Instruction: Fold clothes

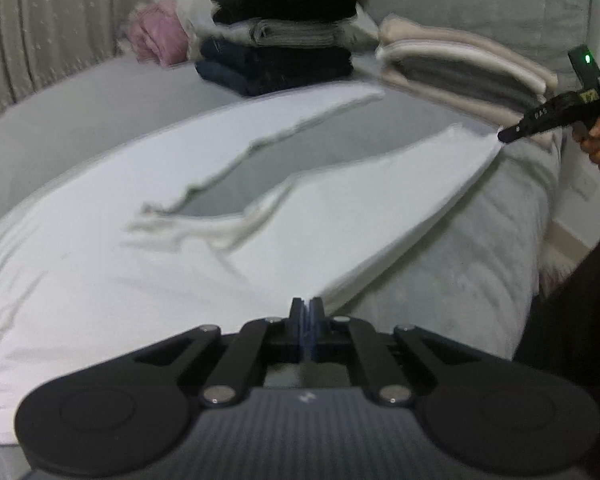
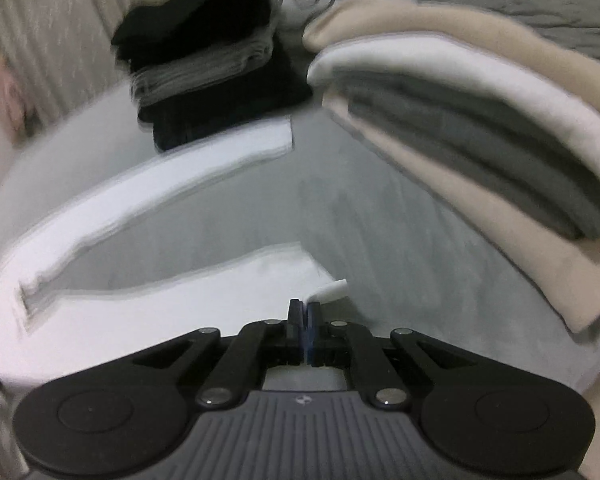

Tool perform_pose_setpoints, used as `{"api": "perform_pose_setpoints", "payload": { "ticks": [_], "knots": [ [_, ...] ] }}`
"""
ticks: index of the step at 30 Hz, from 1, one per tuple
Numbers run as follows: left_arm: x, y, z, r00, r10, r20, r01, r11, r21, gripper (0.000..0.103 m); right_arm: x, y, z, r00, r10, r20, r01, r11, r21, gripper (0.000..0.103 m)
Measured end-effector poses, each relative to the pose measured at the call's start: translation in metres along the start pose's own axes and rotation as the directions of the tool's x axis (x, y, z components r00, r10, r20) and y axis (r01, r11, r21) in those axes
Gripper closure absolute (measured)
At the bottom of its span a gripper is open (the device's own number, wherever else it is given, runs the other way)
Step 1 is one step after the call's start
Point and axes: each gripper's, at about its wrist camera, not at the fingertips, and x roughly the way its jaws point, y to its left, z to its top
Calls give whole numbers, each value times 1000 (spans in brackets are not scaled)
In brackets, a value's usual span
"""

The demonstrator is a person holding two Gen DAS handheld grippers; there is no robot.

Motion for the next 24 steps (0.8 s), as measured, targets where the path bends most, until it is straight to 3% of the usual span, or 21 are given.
{"api": "perform_pose_setpoints", "payload": {
  "ticks": [3,5,6,7,8,10,15,24],
  "knots": [
    [8,3,-1,1000,-19,-19,19,1000,7,91,9,1,-6,998,-23,-52,19,998,-64,101],
    [5,7,0,1000,-26,2,26,1000,-2,71,9,0,-5,999,-35,-40,31,996,-79,97],
    [2,9,1,1000,-20,20,20,1000,-7,58,7,0,-2,999,-41,-16,39,996,-82,89],
    [-1,11,2,999,-14,38,14,1000,-12,54,5,-1,0,999,-42,10,43,996,-84,78],
    [-2,15,2,999,-4,48,4,1000,-19,53,3,-2,1,998,-42,36,45,995,-86,73],
    [-4,23,4,998,22,65,-20,999,-43,40,3,-2,4,997,-38,64,44,995,-92,66],
    [0,45,14,996,38,82,-23,985,-171,39,17,10,14,994,-46,103,60,989,-136,65],
    [28,72,39,989,64,130,-23,954,-299,40,53,23,24,980,-62,187,104,969,-225,65]
  ]
}}
